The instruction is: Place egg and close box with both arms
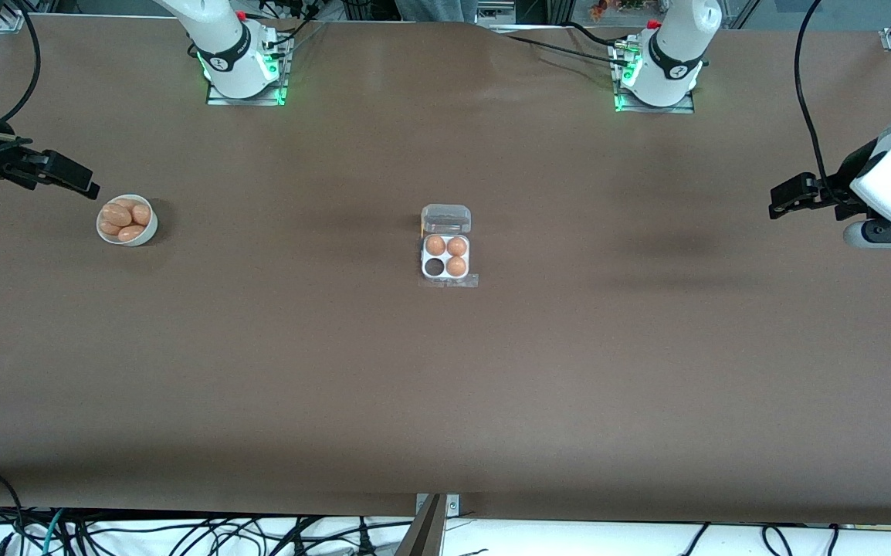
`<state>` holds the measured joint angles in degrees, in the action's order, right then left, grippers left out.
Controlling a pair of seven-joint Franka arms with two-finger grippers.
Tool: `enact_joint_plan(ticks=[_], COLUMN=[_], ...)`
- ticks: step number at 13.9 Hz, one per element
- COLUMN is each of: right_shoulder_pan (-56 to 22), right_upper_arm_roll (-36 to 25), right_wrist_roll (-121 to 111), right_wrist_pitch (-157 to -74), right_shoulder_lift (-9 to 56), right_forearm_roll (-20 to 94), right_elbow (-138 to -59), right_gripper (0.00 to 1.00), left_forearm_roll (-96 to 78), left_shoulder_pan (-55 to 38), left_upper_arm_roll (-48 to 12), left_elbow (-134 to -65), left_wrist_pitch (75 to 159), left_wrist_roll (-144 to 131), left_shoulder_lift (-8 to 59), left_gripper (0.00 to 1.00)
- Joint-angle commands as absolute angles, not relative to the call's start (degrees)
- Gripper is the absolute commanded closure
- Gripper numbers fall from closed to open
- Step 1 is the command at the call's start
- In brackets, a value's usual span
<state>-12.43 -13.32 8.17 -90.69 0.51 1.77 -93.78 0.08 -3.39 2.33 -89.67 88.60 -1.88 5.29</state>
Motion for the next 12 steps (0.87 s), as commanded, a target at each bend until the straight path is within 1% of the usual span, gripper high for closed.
enact_joint_plan(ticks=[1,7,12], right_shoulder_pan=[-12.1,-12.1,-12.2], right_upper_arm_roll=[-13.0,-13.0,-13.0], right_wrist_roll=[8.6,7.9,2.9], right_wrist_pitch=[-90.4,-90.4,-89.7], right_shoulder_lift=[0.8,1.0,4.5], right_forearm_roll=[2.1,2.0,2.0], right_elbow=[-92.7,-92.8,-93.3], right_gripper=[0.00,0.00,0.00], left_forearm_roll=[0.9,0.9,0.9], left_shoulder_pan=[-3.3,-3.3,-3.3], left_upper_arm_roll=[2.4,2.4,2.4], left_elbow=[-87.8,-87.8,-87.8], left_wrist_pitch=[87.2,87.2,87.2], left_wrist_roll=[-0.9,-0.8,-0.8], left_shoulder_lift=[6.1,6.1,6.1], left_gripper=[0.00,0.00,0.00])
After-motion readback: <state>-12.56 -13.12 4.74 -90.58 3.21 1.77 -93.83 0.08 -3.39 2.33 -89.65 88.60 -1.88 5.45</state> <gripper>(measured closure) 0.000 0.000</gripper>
